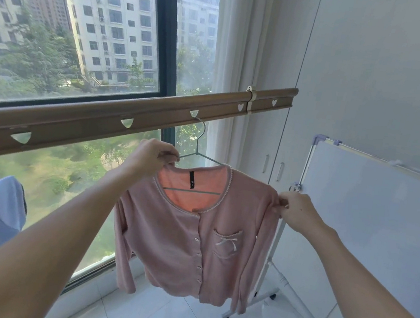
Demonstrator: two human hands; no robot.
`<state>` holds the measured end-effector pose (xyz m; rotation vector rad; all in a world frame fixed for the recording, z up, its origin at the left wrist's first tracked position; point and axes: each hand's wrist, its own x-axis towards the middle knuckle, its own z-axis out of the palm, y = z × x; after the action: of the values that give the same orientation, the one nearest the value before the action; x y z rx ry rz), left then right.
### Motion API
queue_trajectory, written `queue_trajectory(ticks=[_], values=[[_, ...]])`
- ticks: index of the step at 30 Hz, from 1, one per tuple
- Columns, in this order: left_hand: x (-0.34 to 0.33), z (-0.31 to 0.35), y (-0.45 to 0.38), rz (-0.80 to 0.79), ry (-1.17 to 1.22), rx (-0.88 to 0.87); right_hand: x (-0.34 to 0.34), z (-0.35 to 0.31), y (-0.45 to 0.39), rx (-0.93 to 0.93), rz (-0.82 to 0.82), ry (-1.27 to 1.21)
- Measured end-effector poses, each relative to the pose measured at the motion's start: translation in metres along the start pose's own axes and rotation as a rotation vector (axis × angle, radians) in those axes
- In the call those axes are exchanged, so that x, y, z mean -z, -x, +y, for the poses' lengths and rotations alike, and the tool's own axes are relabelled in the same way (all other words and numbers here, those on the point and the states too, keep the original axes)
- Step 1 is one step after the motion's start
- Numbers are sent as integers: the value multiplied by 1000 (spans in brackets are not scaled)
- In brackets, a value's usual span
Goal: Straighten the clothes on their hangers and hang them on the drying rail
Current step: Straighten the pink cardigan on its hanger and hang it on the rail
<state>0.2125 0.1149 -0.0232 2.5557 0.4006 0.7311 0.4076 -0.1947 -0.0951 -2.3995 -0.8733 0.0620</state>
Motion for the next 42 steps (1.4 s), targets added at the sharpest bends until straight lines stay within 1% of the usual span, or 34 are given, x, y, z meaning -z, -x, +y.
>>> queue_trajectory(ticks=[3, 4, 5, 6, 8, 10, 14, 17, 20, 24, 30, 34, 38, 42], values=[[2, -1, 2, 9, 3, 15, 4, 1, -4, -124, -177, 198], [2, 0, 2, 11, 8, 22, 7, -4, -6, -147, -174, 213], [2, 1, 3, 10, 14, 30, 12, -13, -8, -148, -126, 165], [2, 3, 4, 9, 21, 35, 18, -24, -11, -132, -44, 69], [1, 6, 6, 10, 28, 37, 28, -56, -14, -42, 108, -122], [1, 7, 8, 12, 14, 26, 30, -92, -15, 83, 163, -229], [2, 9, 11, 22, -41, 10, 11, -150, -18, 257, 88, -287], [5, 9, 14, 11, -90, 0, -8, -173, -26, 340, 33, -254], [11, 7, 19, 17, -109, -4, -17, -179, -33, 387, 62, -166], [23, 5, 28, 44, -96, 22, -26, -182, -44, 428, 46, -100], [32, 6, 50, 104, -111, 82, -32, -193, -52, 511, -23, -150], [39, 5, 72, 139, -109, 124, -36, -200, -57, 571, -52, -138], [50, 9, 93, 170, -126, 222, -40, -203, -54, 573, -42, -151], [69, 19, 116, 200, -140, 249, -44, -207, -44, 530, -30, -146]])
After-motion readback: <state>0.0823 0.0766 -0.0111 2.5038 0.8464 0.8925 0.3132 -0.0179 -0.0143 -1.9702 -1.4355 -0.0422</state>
